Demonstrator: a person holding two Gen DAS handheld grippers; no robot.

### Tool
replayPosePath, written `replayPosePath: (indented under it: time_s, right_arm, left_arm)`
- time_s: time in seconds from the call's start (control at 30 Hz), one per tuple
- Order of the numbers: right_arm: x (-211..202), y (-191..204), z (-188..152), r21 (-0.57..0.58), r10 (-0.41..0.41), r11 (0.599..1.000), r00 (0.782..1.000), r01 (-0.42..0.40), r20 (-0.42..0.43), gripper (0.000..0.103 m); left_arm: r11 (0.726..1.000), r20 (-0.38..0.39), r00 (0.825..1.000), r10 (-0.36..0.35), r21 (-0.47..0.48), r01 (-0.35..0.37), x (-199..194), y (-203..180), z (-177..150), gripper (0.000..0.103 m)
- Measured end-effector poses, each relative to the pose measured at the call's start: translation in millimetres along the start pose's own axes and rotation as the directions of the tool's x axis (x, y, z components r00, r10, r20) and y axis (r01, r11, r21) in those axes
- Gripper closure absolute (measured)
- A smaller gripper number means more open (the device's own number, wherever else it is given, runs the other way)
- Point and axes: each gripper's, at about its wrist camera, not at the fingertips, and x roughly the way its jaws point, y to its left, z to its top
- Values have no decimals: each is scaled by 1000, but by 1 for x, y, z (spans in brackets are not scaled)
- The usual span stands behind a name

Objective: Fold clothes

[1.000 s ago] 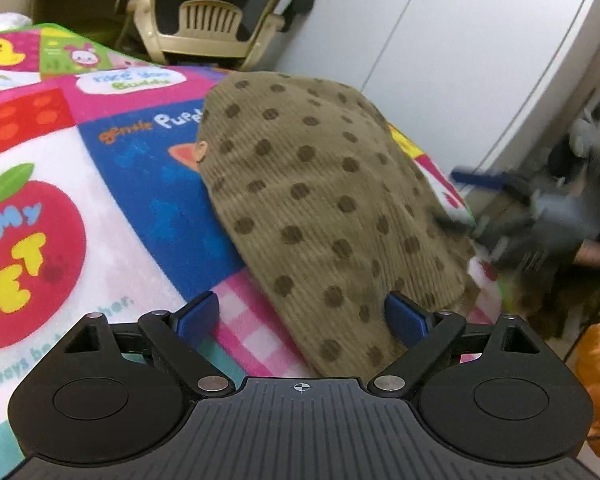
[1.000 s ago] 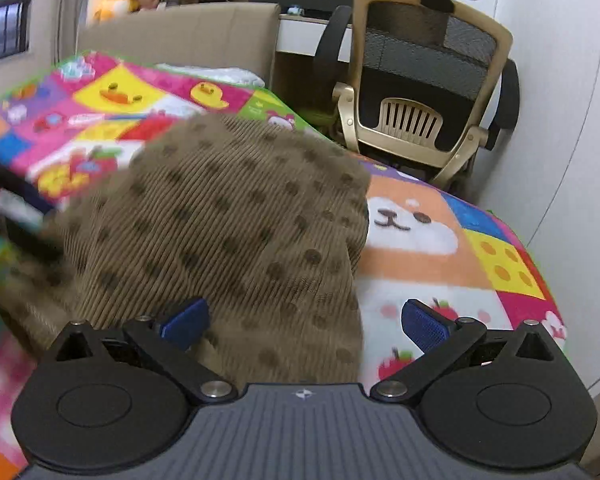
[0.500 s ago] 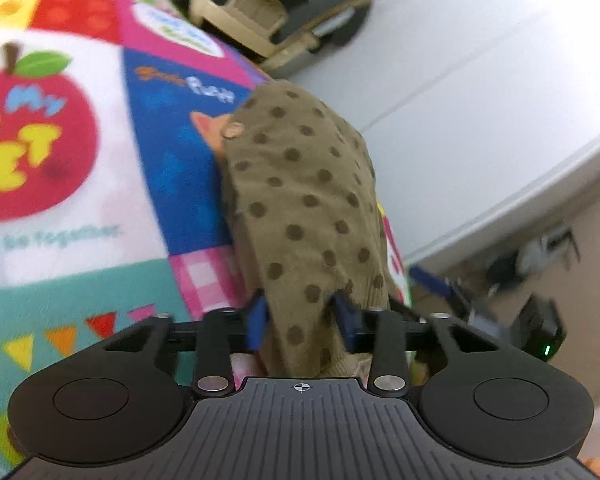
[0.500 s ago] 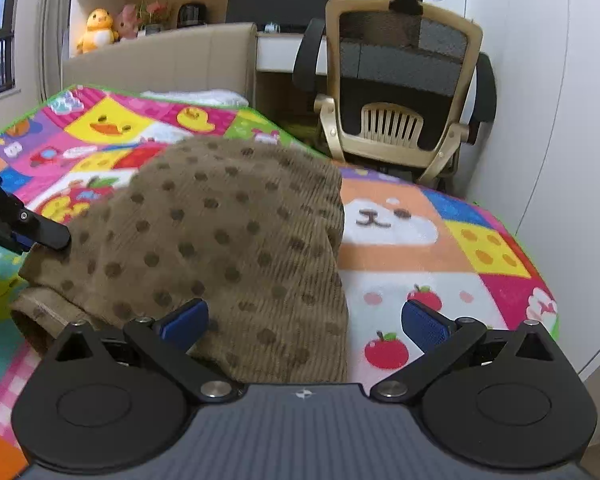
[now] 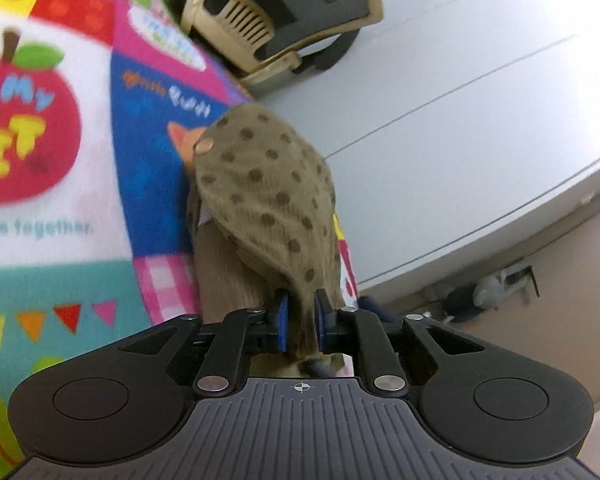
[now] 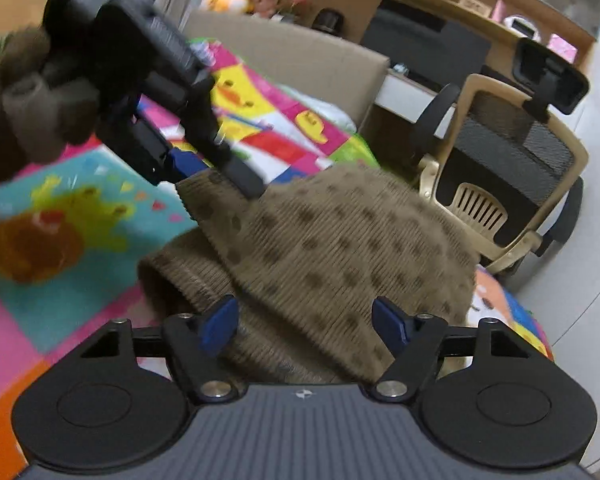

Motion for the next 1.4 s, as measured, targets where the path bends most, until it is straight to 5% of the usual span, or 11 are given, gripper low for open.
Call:
replayPosePath:
  time_s: [0.07, 0.13, 0.37, 0.57, 0.63, 0.7, 0.77, 0.87, 1.07, 1.2, 1.4]
  right_arm:
    - [0, 1, 1, -7, -35, 999, 999, 35, 20, 40]
    - [-2, -3, 6, 20, -43, 999, 998, 42, 43, 63]
    - [-10, -14, 7, 118, 60, 991, 998, -63, 28, 97]
    - [-23, -10, -11, 138, 186, 974, 983, -182, -16, 95]
    - [-31, -21, -13, 172, 186, 968, 982, -185, 7, 81]
    - [-37, -43, -9, 262, 156, 951, 987, -163, 50, 32]
    - [-34, -68, -10, 393, 132, 907, 989, -148, 69, 20]
    - [-17, -100, -19, 568, 93, 818, 995, -97, 37, 16]
    - [38, -131, -44, 767, 142, 638, 989, -61, -39, 16]
    - [53, -132, -35, 733, 202, 672, 978, -104, -47, 33]
    - [71, -121, -9, 697, 239, 704, 969, -132, -58, 44]
  left_arm:
    - [1000, -11, 1000, 0, -19, -1, 0, 5, -4, 60]
    - [1000, -15, 1000, -8, -28, 8, 1, 8, -5, 58]
    - [1000, -22, 1000, -5, 25, 5, 3, -2, -5, 95]
    - [989, -111, 992, 65, 139, -49, -4, -7, -24, 94]
    - [971, -130, 982, 135, 213, -106, -6, -7, -30, 84]
    - [960, -125, 977, 175, 244, -140, -12, -6, -28, 59]
    - [959, -91, 980, 175, 239, -149, -20, -6, -19, 41]
    - [970, -39, 989, 143, 203, -132, -15, -9, -1, 15]
    - [975, -29, 983, 183, 132, -178, 32, -8, 23, 10]
    - [970, -37, 978, 205, 141, -198, 55, -3, 24, 12]
    - [944, -21, 970, 240, 239, -229, 55, -10, 21, 39]
